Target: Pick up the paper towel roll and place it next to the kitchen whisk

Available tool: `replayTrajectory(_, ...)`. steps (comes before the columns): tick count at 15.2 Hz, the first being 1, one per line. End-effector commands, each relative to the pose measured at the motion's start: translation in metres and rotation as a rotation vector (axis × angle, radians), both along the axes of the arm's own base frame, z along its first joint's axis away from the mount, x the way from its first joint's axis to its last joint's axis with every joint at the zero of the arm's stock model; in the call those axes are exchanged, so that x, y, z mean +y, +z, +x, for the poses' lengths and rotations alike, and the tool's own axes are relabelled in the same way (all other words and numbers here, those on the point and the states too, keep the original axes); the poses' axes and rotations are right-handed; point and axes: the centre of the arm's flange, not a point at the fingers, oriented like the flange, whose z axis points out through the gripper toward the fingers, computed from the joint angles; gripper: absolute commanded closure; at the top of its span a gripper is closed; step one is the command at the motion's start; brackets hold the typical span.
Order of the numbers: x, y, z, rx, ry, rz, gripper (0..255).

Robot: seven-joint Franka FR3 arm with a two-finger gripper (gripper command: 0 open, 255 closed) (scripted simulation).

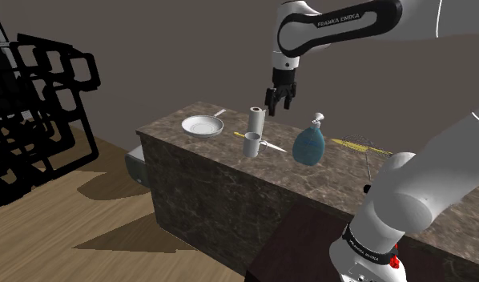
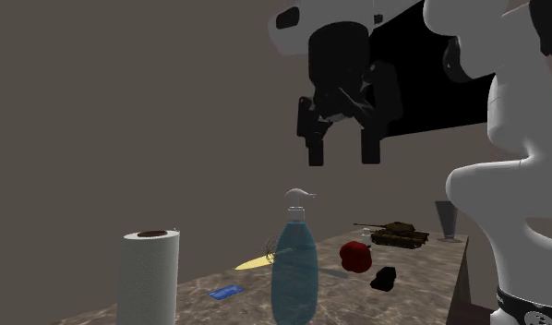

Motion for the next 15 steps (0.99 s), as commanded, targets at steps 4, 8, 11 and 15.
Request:
replayTrajectory(4, -0.035, -0.021, 0.048, -0.030, -0.012, 0.000, 0)
replayTrajectory(8, -0.064, -0.037, 0.086, -0.053, -0.022, 0.001, 0)
replayTrajectory(11, -0.085, -0.048, 0.115, -0.070, -0.030, 0.001, 0)
replayTrajectory(15, -0.115, -0.063, 0.153, -0.093, -0.039, 0.002, 0)
